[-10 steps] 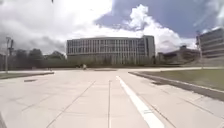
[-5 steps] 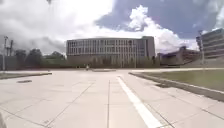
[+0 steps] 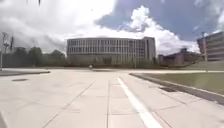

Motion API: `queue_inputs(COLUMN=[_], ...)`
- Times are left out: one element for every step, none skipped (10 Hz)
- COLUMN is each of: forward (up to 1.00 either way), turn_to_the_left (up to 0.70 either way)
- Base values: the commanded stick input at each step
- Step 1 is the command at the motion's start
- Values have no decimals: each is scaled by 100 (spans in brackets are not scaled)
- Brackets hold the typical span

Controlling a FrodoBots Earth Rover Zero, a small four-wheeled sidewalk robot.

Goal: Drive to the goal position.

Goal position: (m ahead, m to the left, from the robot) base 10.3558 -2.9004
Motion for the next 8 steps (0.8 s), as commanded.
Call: queue_inputs(forward=[70, 70, 70, 70, 70, 70, 70, 70], turn_to_the_left=[2, 2, 2, 2, 2, 2, 2, 2])
